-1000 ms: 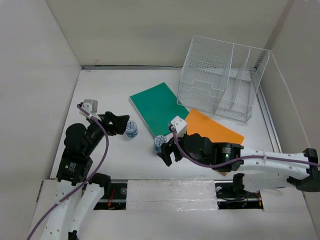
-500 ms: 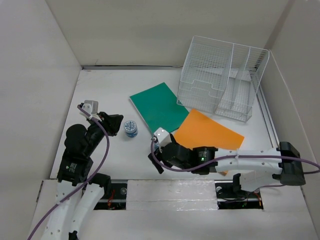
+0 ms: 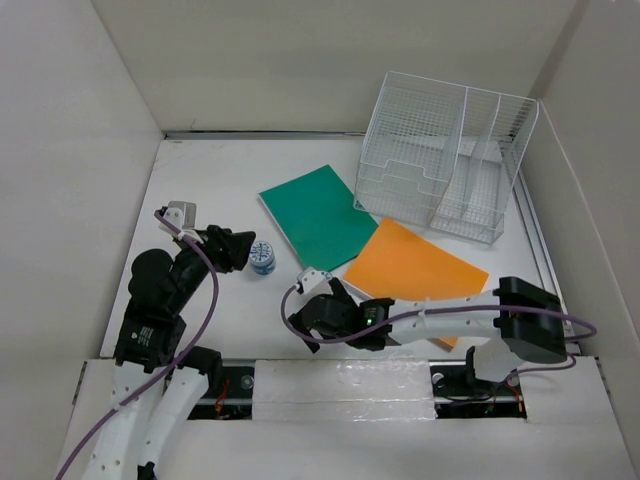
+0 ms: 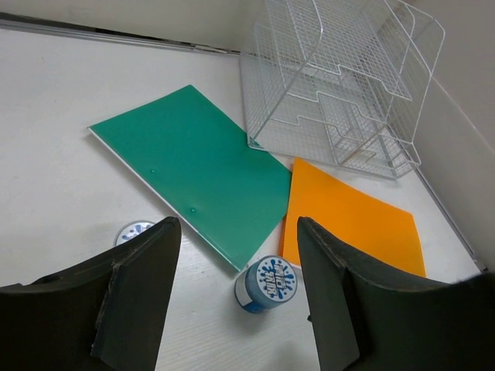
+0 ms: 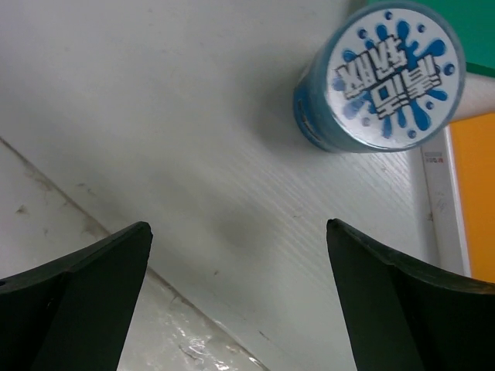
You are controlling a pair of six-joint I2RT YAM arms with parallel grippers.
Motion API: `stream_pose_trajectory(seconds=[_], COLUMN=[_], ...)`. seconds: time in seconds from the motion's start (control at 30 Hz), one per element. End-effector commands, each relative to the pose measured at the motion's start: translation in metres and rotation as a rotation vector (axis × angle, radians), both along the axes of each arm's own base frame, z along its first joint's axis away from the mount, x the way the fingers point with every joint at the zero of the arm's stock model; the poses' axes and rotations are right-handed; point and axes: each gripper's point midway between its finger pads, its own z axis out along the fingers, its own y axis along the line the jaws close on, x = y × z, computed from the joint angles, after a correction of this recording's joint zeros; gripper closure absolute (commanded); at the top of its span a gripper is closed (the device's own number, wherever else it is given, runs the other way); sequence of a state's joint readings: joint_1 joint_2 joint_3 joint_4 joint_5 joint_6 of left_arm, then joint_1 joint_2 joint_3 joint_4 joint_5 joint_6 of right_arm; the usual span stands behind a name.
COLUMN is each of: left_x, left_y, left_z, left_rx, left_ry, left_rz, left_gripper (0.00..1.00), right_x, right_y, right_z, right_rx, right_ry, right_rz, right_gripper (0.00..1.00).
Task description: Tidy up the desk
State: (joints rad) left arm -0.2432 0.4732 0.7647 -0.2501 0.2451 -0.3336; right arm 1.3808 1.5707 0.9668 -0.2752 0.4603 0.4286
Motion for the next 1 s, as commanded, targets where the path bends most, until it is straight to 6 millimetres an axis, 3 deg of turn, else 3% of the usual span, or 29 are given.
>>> stream_pose_trajectory(seconds=[0.0,0.13,0.3,0.33,0.43,0.5,0.73,0.83,0.87,0.93,0.97], left_x=[0.0,0.0,0.0,-0.001,-0.001,-0.001,-0.003,-0.002,-0.003,-0.002,-0.002], left_y=[-0.005,-0.005,-0.006,-0.006,-0.005,-0.005,-0.006,-0.006,-0.006,-0.006,-0.006], left_z=[0.011,0.011,0.011,0.011,0.012,0.012,0.014,0.014,0.014,0.014,0.015], left_rx=[-0.017,-0.018,-0.017,-0.016,-0.017,-0.017,-0.018,-0.018,-0.018,-0.018,-0.019], left_ry=[-0.051,-0.05,-0.051,-0.051,-0.057,-0.057,-0.067,-0.065,-0.067,-0.065,-0.066], left_rz=[-0.025,-0.027,-0.031,-0.035,-0.03,-0.029,-0.035,-0.035,-0.035,-0.036,-0.036], left_gripper=[0.42,0.42,0.42,0.42,0.42,0.42,0.42,0.42,0.42,0.42,0.42], right_x=[0.023,0.055,0.079,0.095,0.106,0.106,0.109,0.106,0.102,0.101,0.102], right_y=[0.002,-0.001,0.011,0.013,0.014,0.021,0.017,0.017,0.017,0.019,0.018], right_z=[0.009,0.012,0.022,0.023,0.021,0.021,0.004,0.004,0.009,0.046,0.086], right_rx=[0.086,0.135,0.134,0.135,0.138,0.147,0.136,0.135,0.139,0.201,0.264], right_ry=[-0.007,-0.012,-0.044,-0.056,-0.056,-0.049,-0.031,-0.034,-0.038,-0.085,-0.122], right_rz=[-0.087,-0.129,-0.122,-0.135,-0.141,-0.125,-0.152,-0.154,-0.15,-0.145,-0.138], right_gripper=[0.0,0.0,0.0,0.0,0.01,0.06,0.17,0.34,0.35,0.38,0.38])
